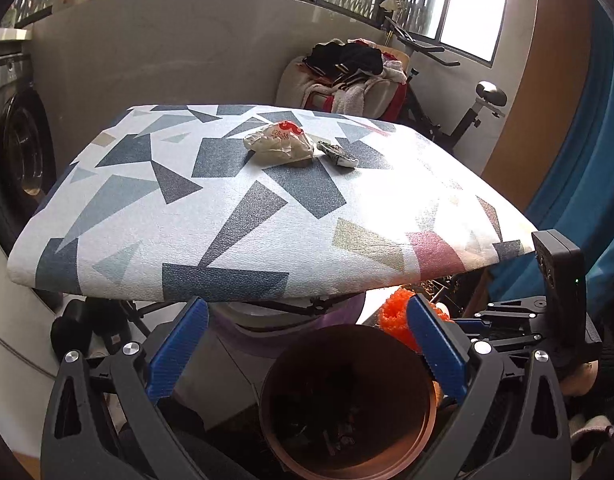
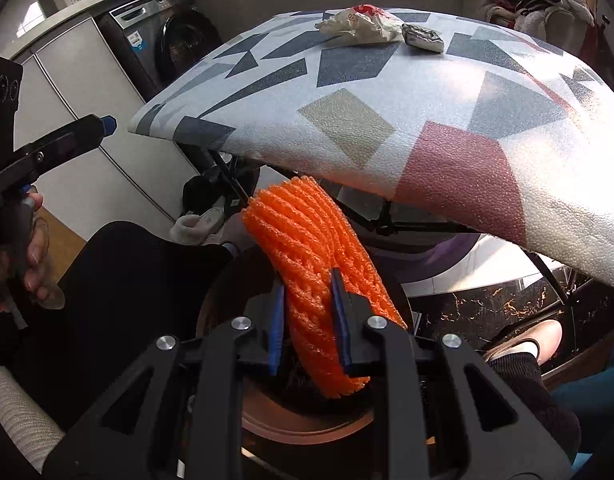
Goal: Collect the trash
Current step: 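Carry both items down to the brown bin and release them inside, then raise both tools from the bin back over the board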
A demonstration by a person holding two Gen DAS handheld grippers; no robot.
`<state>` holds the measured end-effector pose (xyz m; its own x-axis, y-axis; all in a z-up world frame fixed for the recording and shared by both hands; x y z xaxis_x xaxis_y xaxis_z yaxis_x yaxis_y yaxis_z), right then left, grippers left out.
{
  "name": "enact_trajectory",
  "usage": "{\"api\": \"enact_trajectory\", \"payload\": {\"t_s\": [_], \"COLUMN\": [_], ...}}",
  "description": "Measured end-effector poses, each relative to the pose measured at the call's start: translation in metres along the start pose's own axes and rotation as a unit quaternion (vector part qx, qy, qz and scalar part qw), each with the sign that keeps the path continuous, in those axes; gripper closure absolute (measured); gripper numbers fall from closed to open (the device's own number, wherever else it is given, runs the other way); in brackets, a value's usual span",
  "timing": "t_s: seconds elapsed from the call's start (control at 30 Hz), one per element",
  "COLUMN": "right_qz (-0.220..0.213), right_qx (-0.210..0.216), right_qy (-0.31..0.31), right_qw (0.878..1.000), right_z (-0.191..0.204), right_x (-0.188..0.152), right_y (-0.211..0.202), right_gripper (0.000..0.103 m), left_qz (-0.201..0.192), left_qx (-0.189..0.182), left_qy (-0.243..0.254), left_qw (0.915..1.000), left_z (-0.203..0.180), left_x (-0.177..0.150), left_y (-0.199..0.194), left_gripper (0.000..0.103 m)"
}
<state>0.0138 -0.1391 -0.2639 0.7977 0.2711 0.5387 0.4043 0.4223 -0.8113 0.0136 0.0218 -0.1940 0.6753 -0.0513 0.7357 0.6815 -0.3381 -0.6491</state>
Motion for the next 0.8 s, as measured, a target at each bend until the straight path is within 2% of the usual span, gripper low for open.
{"api": "enact_trajectory", "payload": {"t_s": [0.23,0.47,0.53,0.6,0.63,0.67,0.7,0.8], "right_qz": [0.016,0.032,0.035,0.034,0.03,0.027,0.022,0.015], "right_qx": [-0.009,-0.02,-0.025,-0.035,-0.039,-0.046,-0.055,-0.069], "right_qy": [0.0,-0.001,0.002,0.006,0.006,0.006,0.006,-0.001], "right_qw": [1.0,0.999,0.999,0.999,0.999,0.999,0.998,0.997], "right_z": [-0.003,-0.005,-0.008,-0.01,-0.011,-0.012,-0.014,-0.015], "right_x": [-0.004,-0.007,-0.008,-0.008,-0.007,-0.006,-0.005,-0.003], "right_y": [0.006,0.012,0.011,0.011,0.01,0.009,0.007,0.004], "right_gripper": [0.077,0.069,0.06,0.035,0.029,0.017,0.012,0.008], "left_qz": [0.002,0.004,0.005,0.007,0.007,0.008,0.008,0.008], "left_qx": [0.002,0.008,0.009,0.009,0.009,0.009,0.009,0.009], "left_qy": [-0.007,-0.015,-0.017,-0.017,-0.016,-0.016,-0.016,-0.017], "left_qw": [1.0,0.9998,0.9998,0.9998,0.9998,0.9998,0.9998,0.9998], "left_z": [0.004,0.01,0.01,0.01,0.01,0.01,0.01,0.01], "left_x": [-0.002,-0.003,-0.004,-0.005,-0.005,-0.005,-0.005,-0.004], "left_y": [0.003,0.004,0.005,0.005,0.006,0.006,0.006,0.006], "left_gripper": [0.006,0.006,0.006,0.006,0.006,0.006,0.006,0.006]}}
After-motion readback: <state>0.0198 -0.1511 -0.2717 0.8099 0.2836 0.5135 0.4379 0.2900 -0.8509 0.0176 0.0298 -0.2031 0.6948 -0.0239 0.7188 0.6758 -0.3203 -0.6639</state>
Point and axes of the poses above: each gripper's, at about its wrist camera, not at the fingertips, and y roughly the way its jaws point, z to its left, x to its top, the point moved 6 cm from there along y, roughly the way its jaws point, and after that the axes turned 3 degrees about -x, right-handed, at the moved point
